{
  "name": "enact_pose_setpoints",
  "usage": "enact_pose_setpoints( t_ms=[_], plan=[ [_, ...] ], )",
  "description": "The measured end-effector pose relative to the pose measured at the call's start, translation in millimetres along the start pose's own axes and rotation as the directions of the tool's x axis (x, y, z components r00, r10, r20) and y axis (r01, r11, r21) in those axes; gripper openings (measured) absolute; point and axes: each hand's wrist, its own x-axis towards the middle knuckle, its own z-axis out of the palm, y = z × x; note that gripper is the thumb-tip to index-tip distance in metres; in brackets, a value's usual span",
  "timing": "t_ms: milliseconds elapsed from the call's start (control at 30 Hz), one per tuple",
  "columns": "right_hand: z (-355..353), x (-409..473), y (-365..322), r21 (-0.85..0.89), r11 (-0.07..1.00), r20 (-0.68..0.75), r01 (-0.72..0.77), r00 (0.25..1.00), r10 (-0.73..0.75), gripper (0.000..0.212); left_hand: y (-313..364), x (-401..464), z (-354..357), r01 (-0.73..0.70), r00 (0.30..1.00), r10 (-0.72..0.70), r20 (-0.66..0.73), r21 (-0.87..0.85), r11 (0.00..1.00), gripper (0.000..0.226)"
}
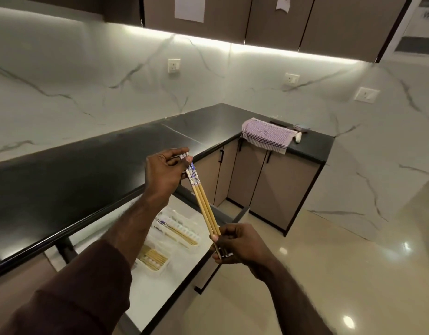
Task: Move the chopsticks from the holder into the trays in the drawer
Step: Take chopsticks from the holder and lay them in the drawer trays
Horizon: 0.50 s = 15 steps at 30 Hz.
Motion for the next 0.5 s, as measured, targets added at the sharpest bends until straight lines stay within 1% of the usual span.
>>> enact_pose_setpoints(
  t_ms=[167, 300, 433, 500],
  plan=[
    [-23, 39, 10, -0.051, 0.997, -0.012, -0.06, 0.998, 0.059, 0.015, -39, 23, 24, 0.067, 0.997, -0.066, -0.044, 0.015, 0.998, 0.026],
    [-36, 85, 19, -0.085, 0.987, 0.013, -0.134, 0.991, 0.136, 0.014, -79, 52, 36, 0.14, 0.987, -0.139, -0.08, 0.011, 0.99, 0.027],
    [-45, 143, 23, -0.114, 0.966, 0.041, -0.23, 0.971, 0.236, 0.014, -123, 85, 44, 0.231, 0.964, -0.234, -0.125, -0.038, 0.972, 0.031],
    [-46, 174, 25, -0.145, 0.958, 0.056, -0.246, 0.965, 0.257, 0.016, -144, 99, 46, 0.274, 0.949, -0.282, -0.142, -0.069, 0.959, 0.036]
  ],
)
